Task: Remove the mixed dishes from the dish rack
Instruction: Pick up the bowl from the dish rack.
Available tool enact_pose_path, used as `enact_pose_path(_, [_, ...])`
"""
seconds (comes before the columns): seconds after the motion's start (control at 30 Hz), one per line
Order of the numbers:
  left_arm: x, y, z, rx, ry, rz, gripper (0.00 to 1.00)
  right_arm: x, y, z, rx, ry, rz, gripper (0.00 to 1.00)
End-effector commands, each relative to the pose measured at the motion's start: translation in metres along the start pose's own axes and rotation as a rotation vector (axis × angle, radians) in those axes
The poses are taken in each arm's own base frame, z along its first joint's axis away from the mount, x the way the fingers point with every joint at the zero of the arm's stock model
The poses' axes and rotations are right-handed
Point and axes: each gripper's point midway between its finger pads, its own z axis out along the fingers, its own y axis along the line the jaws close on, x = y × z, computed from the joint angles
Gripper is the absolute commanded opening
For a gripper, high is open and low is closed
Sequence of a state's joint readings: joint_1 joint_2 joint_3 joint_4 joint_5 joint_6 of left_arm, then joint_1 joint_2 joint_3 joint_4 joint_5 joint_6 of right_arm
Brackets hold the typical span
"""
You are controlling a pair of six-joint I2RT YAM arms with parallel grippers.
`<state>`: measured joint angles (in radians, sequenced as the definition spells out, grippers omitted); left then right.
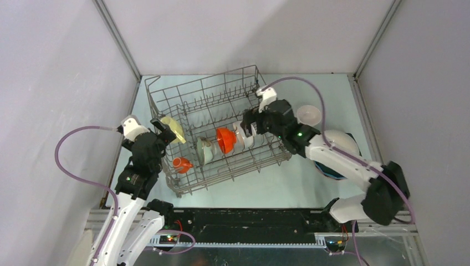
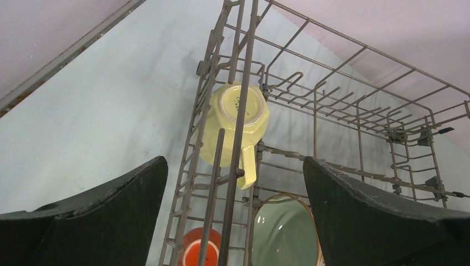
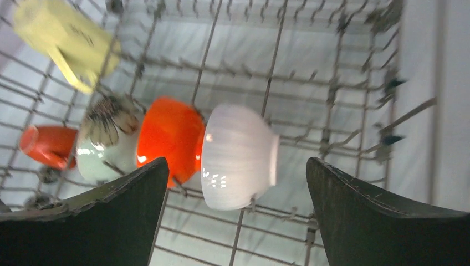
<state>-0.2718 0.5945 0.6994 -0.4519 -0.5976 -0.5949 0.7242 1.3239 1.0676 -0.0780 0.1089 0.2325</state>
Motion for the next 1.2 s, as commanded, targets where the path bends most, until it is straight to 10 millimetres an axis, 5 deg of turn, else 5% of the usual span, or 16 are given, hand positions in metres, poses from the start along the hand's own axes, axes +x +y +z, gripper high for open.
enact_pose_path(0.0, [-0.002, -0.003, 0.000, 0.013, -0.013, -0.025, 1.00, 0.024, 0.024, 0.026, -0.051, 0.098, 0.008, 0.96])
enact_pose_path(0.17, [-0.002, -0.003, 0.000, 0.012, -0.008, -0.025, 1.00, 0.043, 0.032, 0.040, 0.139, 0.143, -0.107, 0.96])
enact_pose_path(0.6, [-0.005, -0.001, 0.001, -0.001, -0.025, -0.032, 1.00, 0.067, 0.005, 0.061, 0.480, 0.222, -0.166, 0.96])
enact_pose_path(0.8, [-0.007, 0.004, -0.002, -0.011, -0.041, -0.042, 1.00, 0.081, -0.006, 0.063, 0.557, 0.255, -0.188, 0.89])
enact_pose_path(1.17, [-0.005, 0.003, -0.001, -0.012, -0.035, -0.040, 1.00, 0.074, -0.025, 0.060, 0.761, 0.198, -0.274, 0.68])
